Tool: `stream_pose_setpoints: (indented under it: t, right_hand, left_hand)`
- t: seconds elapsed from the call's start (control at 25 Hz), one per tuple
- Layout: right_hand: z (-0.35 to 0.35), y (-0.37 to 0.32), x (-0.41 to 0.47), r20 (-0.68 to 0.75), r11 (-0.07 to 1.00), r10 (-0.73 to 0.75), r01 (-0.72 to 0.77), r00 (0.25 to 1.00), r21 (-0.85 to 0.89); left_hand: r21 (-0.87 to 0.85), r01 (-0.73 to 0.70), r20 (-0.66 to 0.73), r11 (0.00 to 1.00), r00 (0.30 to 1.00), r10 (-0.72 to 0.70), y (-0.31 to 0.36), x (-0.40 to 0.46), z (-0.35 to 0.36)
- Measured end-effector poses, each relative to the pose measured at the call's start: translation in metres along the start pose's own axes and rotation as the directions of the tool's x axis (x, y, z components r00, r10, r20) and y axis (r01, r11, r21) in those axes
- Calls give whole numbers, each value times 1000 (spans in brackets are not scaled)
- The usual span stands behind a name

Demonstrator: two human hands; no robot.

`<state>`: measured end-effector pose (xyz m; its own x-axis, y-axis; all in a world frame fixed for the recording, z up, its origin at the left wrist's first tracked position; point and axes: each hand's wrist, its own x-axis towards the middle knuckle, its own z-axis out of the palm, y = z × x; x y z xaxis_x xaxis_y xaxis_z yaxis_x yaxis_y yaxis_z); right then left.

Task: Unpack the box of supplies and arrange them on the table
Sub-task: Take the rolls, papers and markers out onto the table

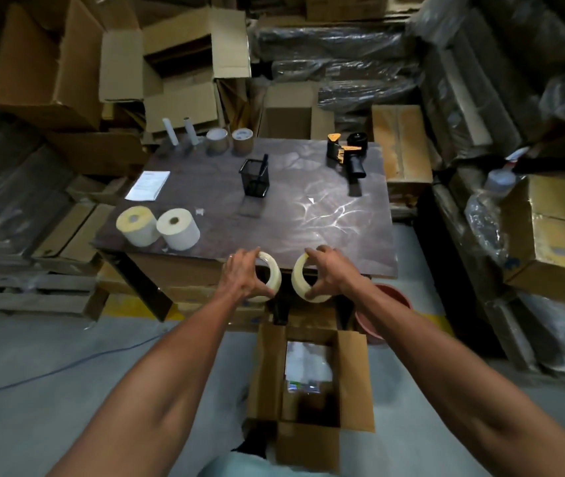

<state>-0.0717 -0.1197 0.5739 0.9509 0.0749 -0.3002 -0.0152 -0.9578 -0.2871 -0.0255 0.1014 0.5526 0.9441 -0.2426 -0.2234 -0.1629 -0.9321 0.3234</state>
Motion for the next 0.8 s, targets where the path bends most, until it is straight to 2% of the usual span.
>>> stream_pose_setpoints:
  t: [0.36,0.8]
  right_hand:
    - [-10,-57,121,5,997,65,-65,998,40]
    - [-5,-85,189,85,991,132,-128,988,-50]
  left_hand:
    - [39,-76,51,996,996,74,-69,109,-64]
    - [97,-137,181,986,976,118,-107,181,-61]
